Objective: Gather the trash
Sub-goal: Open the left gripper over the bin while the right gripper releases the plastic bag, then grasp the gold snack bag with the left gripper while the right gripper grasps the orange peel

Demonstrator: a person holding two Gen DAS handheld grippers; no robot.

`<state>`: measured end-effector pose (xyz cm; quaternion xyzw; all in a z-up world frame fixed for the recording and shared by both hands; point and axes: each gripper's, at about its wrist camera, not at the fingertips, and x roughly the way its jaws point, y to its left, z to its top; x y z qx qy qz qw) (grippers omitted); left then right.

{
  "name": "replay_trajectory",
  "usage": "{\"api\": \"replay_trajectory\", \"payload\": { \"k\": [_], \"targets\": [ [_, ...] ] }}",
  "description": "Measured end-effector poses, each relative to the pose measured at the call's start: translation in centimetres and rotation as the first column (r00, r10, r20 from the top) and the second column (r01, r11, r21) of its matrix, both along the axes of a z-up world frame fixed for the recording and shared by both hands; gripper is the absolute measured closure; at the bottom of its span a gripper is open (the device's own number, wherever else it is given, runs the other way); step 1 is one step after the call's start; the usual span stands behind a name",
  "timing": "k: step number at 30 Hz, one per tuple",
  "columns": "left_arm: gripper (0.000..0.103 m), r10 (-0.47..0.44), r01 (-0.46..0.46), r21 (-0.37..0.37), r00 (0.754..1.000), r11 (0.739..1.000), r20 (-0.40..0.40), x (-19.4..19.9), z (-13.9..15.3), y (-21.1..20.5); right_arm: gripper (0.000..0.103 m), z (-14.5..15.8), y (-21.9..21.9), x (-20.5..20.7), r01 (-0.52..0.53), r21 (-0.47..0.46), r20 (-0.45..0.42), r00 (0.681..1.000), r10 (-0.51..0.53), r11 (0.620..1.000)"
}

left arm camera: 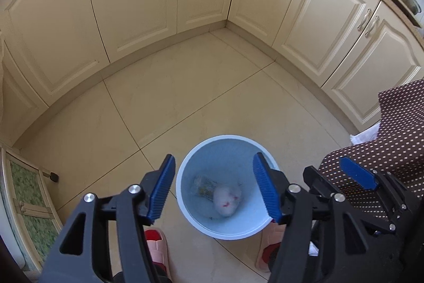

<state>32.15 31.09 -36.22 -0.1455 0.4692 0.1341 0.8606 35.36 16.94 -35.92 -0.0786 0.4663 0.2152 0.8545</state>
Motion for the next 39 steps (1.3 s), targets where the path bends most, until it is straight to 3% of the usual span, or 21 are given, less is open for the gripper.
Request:
{"api": "replay_trajectory", "payload": {
  "k": [5,10,14,19,25,30,33,35,39],
  "targets": [
    [0.041,-0.027,0.027,0.002,0.997,1.000,0.076,-1.9,4.4,-2.0,0.043,4.7,-2.5,-2.3,0.021,0.016,0.068,0.997,-0.022,1.000],
    [0.035,-0.098,0.095,0.024,0.973,0.995,0.208,-5.0,10.9,-6.5,0.041,11.1,-6.7,-5.8,0.071,0.022,0.196,0.978,-0.074,0.997],
    [0.031,-0.174,0.176,0.025,0.932,0.984,0.319,-7.6,16.2,-11.2,0.038,17.3,-12.0,-10.0,0.143,0.038,0.340,0.929,-0.148,0.989],
    [0.024,-0.277,0.286,0.045,0.862,0.957,0.425,-10.0,21.6,-18.0,0.037,23.3,-18.5,-15.4,0.252,0.068,0.493,0.832,-0.252,0.965],
    [0.023,-0.455,0.469,0.092,0.762,0.879,0.462,-11.3,24.9,-27.7,0.035,27.1,-27.8,-20.3,0.419,0.134,0.565,0.712,-0.417,0.898],
    [0.023,-0.651,0.604,0.259,0.628,0.753,0.427,-12.2,25.5,-36.6,0.033,27.1,-34.9,-21.8,0.548,0.176,0.544,0.639,-0.544,0.818],
    [0.023,-0.720,0.644,0.328,0.575,0.691,0.388,-12.2,25.0,-40.3,0.033,26.4,-38.7,-22.2,0.602,0.202,0.503,0.613,-0.609,0.773],
    [0.023,-0.745,0.661,0.347,0.560,0.665,0.361,-11.7,24.5,-42.2,0.033,25.9,-40.3,-22.0,0.621,0.211,0.478,0.608,-0.634,0.755],
    [0.023,-0.765,0.677,0.357,0.566,0.644,0.307,-9.8,23.2,-44.1,0.032,24.8,-41.7,-21.3,0.632,0.206,0.415,0.635,-0.652,0.747]
  ]
}}
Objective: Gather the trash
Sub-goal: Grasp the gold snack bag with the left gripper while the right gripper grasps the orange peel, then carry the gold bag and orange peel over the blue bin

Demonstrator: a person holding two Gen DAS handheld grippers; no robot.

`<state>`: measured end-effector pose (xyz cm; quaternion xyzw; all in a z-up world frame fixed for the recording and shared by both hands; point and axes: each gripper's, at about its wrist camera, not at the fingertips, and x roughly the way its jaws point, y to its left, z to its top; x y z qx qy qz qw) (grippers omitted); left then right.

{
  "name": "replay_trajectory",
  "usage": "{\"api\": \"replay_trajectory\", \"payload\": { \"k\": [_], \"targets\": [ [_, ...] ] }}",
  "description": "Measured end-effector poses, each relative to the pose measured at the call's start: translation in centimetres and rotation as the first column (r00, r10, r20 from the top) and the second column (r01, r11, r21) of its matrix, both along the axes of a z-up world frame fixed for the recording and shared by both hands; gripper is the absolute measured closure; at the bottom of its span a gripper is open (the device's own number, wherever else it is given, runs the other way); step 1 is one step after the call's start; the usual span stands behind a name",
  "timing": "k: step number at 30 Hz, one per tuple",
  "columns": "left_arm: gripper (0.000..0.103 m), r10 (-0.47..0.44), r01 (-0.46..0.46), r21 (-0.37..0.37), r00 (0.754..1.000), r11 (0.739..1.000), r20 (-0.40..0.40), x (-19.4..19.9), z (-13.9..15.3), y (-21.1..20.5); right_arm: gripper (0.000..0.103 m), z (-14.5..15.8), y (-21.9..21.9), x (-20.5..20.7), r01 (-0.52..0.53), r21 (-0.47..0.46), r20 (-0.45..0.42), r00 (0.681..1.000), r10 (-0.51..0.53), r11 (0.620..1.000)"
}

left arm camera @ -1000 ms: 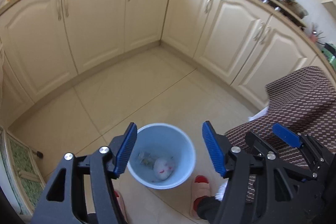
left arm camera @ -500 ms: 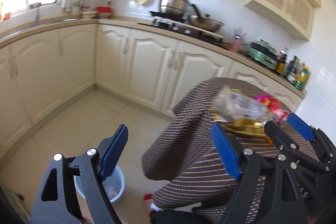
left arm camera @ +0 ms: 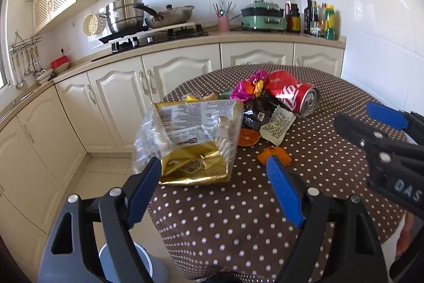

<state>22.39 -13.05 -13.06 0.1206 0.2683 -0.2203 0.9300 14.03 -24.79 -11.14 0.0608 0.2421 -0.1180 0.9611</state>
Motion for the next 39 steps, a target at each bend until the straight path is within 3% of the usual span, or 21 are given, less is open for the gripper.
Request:
{"api": "replay_trajectory", "payload": {
  "k": [1,3,5,7,13,20,23,33,39],
  "targets": [
    [0.024,0.001,-0.001,0.006,1.000,1.000,-0.003,0.2,-0.3,0.0,0.032,-0.4,-0.2,0.5,-0.014,0.012,-0.023,1.000,0.015,1.000],
    [0.040,0.009,-0.009,0.016,1.000,1.000,-0.011,1.0,-0.8,-0.1,0.033,-1.2,-0.2,1.5,-0.050,0.044,-0.067,0.996,0.053,0.998],
    [0.092,0.003,-0.002,0.014,0.999,1.000,-0.048,1.8,-1.2,0.0,0.033,-1.8,0.0,2.5,-0.079,0.063,-0.109,0.990,0.086,0.995],
    [0.098,0.020,-0.020,-0.005,0.996,1.000,-0.088,2.6,-1.6,0.6,0.033,-2.4,0.7,3.4,-0.100,0.067,-0.150,0.983,0.109,0.993],
    [0.101,0.045,-0.052,-0.086,0.996,0.995,-0.080,1.8,-1.2,3.6,0.033,-3.6,2.8,6.2,-0.189,0.090,-0.252,0.945,0.206,0.978],
    [0.101,0.089,-0.100,-0.143,0.993,0.985,-0.084,1.4,-0.6,7.0,0.038,-4.6,4.8,8.6,-0.224,0.052,-0.342,0.911,0.228,0.973],
    [0.101,0.097,-0.110,-0.170,0.992,0.979,-0.080,1.2,-0.3,8.3,0.064,-4.6,4.9,8.7,-0.215,0.046,-0.331,0.918,0.218,0.976],
    [0.101,0.182,-0.198,-0.216,0.979,0.956,-0.092,0.9,-0.5,15.2,0.064,-2.7,8.7,6.5,-0.258,0.018,-0.249,0.935,0.255,0.966],
    [0.101,0.282,-0.308,-0.211,0.949,0.928,-0.144,1.8,-2.4,21.3,0.064,-2.1,17.2,7.7,-0.417,0.015,-0.202,0.889,0.411,0.909]
  ]
}}
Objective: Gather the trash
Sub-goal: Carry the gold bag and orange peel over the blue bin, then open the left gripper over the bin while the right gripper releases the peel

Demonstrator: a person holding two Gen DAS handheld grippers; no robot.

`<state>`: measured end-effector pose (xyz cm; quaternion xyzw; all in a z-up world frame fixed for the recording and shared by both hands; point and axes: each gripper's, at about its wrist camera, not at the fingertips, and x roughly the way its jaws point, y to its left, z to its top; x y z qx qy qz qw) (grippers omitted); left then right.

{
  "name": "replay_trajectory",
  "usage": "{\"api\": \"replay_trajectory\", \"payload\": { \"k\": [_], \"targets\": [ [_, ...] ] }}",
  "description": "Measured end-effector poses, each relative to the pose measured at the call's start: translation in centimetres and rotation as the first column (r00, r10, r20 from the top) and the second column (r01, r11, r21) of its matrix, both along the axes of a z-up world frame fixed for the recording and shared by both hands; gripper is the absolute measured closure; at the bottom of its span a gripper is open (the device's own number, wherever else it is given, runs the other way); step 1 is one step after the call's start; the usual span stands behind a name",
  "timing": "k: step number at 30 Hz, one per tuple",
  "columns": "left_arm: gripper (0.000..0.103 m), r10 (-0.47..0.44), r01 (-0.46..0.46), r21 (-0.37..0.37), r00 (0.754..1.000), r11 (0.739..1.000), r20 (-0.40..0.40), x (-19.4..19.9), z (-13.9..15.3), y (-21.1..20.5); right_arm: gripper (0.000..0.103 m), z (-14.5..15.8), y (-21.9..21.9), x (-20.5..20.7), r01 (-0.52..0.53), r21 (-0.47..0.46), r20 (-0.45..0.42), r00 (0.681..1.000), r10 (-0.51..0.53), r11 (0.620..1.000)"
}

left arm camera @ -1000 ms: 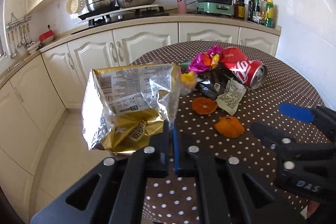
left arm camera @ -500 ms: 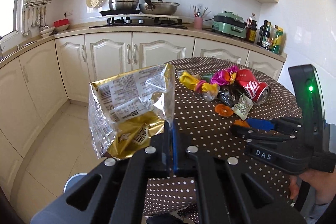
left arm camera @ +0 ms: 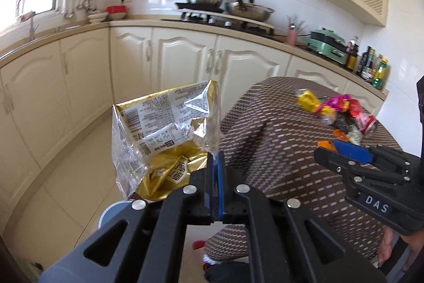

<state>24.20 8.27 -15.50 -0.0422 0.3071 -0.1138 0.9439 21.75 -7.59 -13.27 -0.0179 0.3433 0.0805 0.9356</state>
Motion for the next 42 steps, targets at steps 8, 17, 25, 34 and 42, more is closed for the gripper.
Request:
{"api": "replay_trajectory", "payload": {
  "k": [8,17,25,34,42],
  "targets": [
    [0.101,0.158,-0.164,-0.021,0.972,0.986,-0.173,2.4,-6.2,10.2,0.064,-6.2,12.3,4.6,-0.211,0.054,-0.118,0.969,0.216,0.976],
    [0.101,0.212,-0.271,-0.111,0.902,0.956,-0.377,7.5,-15.8,17.9,0.064,-15.2,20.4,10.0,-0.286,0.095,-0.277,0.913,0.301,0.954],
    [0.100,0.186,-0.317,-0.210,0.859,0.925,-0.477,11.0,-24.0,20.0,0.064,-21.0,22.8,13.9,-0.275,0.102,-0.362,0.885,0.293,0.956],
    [0.059,0.221,-0.396,-0.240,0.816,0.886,-0.534,11.7,-26.4,21.2,0.064,-23.9,23.0,16.2,-0.229,0.104,-0.393,0.884,0.252,0.968],
    [0.057,0.261,-0.418,-0.202,0.808,0.886,-0.529,11.5,-26.1,21.7,0.064,-24.5,24.0,16.1,-0.240,0.114,-0.396,0.879,0.265,0.964]
  ]
}}
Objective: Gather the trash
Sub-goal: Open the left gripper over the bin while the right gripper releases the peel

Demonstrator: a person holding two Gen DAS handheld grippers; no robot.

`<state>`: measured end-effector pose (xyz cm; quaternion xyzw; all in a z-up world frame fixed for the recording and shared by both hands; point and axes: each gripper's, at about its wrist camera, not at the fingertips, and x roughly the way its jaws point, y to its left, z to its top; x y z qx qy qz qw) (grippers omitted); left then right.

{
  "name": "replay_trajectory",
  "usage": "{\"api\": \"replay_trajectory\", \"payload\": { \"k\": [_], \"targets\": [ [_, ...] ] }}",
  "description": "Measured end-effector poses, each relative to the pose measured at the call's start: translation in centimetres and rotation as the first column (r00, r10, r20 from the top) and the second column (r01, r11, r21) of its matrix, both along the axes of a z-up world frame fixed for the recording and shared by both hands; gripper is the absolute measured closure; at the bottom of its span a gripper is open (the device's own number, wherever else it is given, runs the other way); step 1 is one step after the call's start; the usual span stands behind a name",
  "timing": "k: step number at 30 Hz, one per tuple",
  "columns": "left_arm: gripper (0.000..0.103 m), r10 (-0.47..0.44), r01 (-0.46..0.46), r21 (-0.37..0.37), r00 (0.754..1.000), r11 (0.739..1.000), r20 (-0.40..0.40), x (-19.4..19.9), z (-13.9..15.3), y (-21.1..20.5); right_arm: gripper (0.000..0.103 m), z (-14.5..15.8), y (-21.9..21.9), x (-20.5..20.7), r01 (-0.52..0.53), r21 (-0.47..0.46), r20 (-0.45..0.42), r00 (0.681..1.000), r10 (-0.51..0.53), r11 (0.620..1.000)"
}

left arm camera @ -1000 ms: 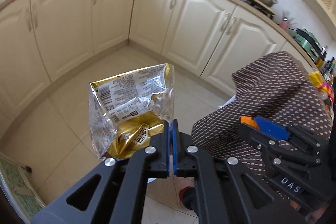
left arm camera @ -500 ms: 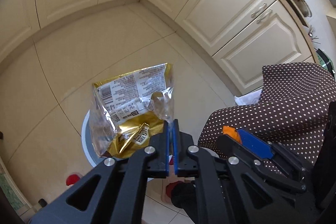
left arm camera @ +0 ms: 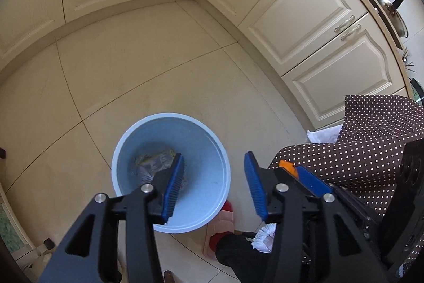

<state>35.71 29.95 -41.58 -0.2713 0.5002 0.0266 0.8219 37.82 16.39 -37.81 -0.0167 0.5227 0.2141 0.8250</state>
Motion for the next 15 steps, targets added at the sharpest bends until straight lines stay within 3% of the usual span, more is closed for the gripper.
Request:
{"api": "replay_trajectory", "payload": {
  "k": [15],
  "targets": [
    [0.052,0.072,-0.071,0.053,0.997,0.996,-0.008,-1.1,0.8,2.2,0.064,-0.2,0.8,-0.3,-0.012,-0.003,0.018,1.000,0.012,1.000]
  ]
}}
